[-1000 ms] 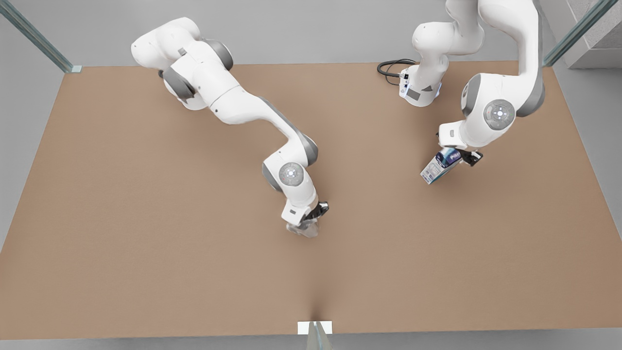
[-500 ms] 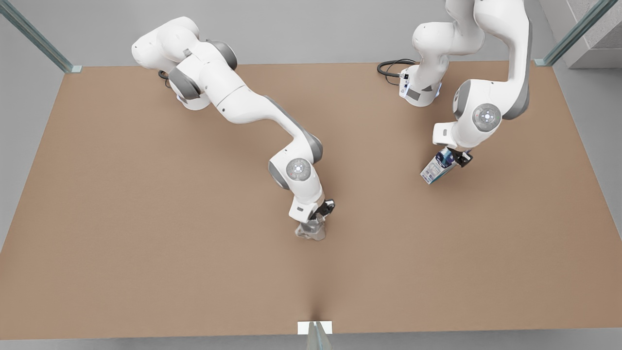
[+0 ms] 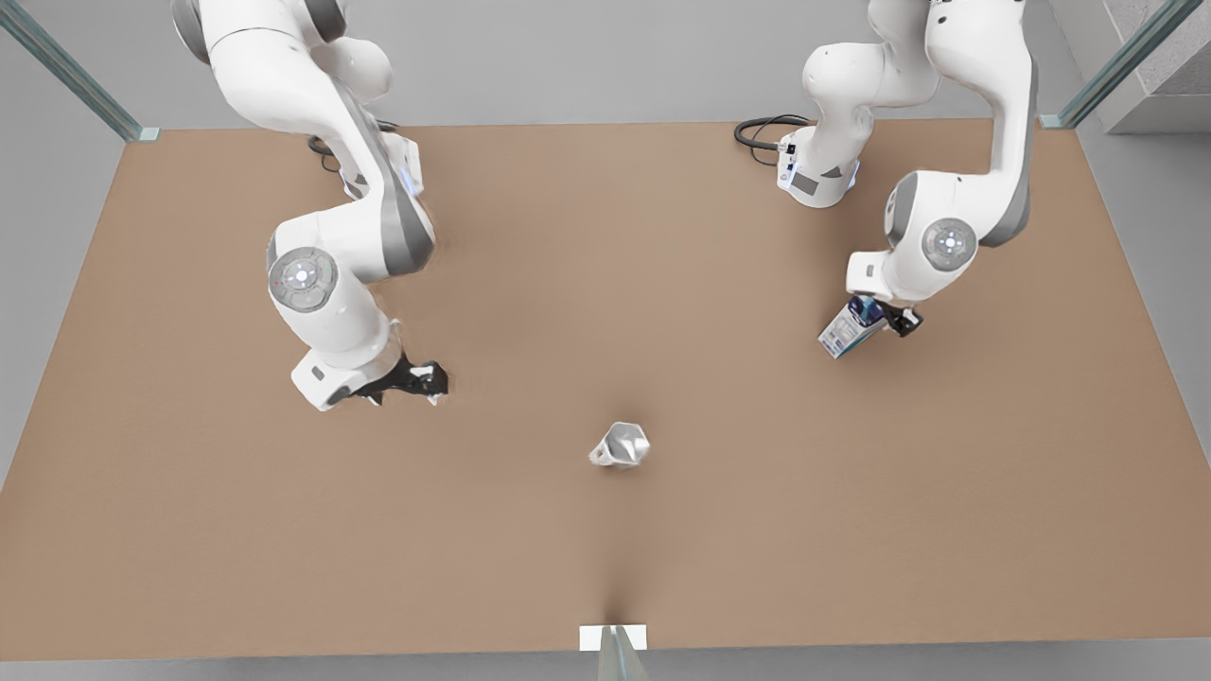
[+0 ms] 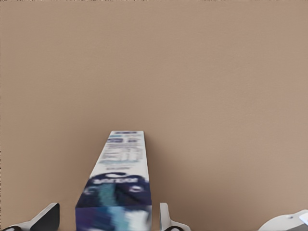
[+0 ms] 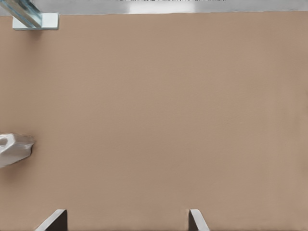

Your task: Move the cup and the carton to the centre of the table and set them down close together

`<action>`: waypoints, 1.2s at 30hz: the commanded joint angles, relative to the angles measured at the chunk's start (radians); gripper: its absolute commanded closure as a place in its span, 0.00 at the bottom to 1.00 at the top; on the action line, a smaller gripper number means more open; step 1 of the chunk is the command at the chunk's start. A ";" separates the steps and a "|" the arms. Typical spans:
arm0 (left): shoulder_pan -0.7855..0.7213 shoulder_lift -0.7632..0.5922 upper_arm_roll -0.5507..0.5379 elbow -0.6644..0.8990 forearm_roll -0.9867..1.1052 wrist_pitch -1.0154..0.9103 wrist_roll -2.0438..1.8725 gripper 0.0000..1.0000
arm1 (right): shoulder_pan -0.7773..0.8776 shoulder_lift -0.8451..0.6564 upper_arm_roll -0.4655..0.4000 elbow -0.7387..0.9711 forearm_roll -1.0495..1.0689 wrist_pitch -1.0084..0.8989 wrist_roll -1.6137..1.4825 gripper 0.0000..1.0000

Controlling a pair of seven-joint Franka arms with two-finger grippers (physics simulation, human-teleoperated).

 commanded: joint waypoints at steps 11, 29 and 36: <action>0.005 0.026 0.022 -0.002 0.003 -0.017 0.002 0.32 | -0.256 -0.247 -0.073 -0.118 -0.005 -0.215 -0.327 0.00; -0.006 0.078 -0.178 0.268 -0.013 -0.241 -0.415 0.33 | -0.250 -0.244 -0.070 -0.187 -0.004 -0.140 -0.320 0.00; -0.047 0.357 -0.468 0.620 -0.014 -0.336 -0.861 0.33 | -0.250 -0.251 -0.068 -0.205 -0.001 -0.101 -0.320 0.00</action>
